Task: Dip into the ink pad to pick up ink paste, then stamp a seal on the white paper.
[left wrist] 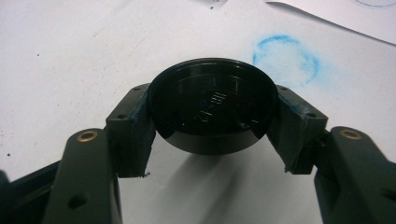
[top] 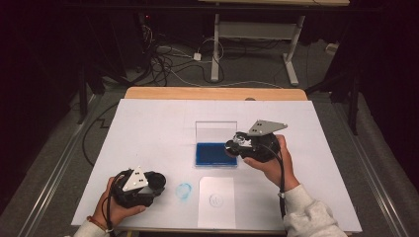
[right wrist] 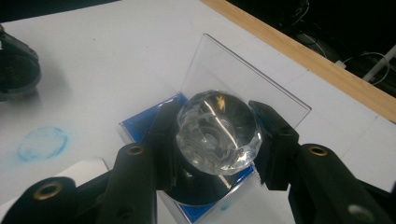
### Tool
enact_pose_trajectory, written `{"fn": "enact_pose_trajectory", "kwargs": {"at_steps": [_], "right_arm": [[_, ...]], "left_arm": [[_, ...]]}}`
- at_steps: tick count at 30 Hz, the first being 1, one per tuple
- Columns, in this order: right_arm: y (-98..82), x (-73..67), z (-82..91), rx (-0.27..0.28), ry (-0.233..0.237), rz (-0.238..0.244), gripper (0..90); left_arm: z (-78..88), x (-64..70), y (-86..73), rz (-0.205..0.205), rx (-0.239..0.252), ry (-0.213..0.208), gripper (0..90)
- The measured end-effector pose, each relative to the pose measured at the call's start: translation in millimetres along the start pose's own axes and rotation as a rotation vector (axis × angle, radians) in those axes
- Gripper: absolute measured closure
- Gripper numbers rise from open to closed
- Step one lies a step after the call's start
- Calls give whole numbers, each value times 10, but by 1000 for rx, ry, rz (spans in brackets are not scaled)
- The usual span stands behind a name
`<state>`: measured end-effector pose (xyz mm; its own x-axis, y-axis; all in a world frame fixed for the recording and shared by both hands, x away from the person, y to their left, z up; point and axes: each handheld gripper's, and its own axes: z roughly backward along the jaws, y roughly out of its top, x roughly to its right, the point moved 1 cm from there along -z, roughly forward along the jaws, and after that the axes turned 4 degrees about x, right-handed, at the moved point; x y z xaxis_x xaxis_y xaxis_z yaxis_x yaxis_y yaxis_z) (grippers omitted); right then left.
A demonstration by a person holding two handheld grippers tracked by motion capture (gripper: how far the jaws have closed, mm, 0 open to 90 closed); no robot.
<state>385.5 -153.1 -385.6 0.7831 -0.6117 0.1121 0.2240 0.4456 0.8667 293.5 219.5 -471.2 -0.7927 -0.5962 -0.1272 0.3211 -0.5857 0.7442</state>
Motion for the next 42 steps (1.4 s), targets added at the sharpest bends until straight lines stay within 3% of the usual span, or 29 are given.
{"fn": "enact_pose_trajectory", "kwargs": {"at_steps": [8, 29, 42], "right_arm": [[34, 11, 116, 15, -1, 24, 574], [155, 0, 366, 106, -12, 2, 574], [242, -157, 492, 144, 26, 31, 574]], "left_arm": [[-17, -6, 5, -9, -4, -7, 367], [-17, -7, -13, 2, -8, -14, 366], [-12, 16, -6, -7, -17, -8, 366]]}}
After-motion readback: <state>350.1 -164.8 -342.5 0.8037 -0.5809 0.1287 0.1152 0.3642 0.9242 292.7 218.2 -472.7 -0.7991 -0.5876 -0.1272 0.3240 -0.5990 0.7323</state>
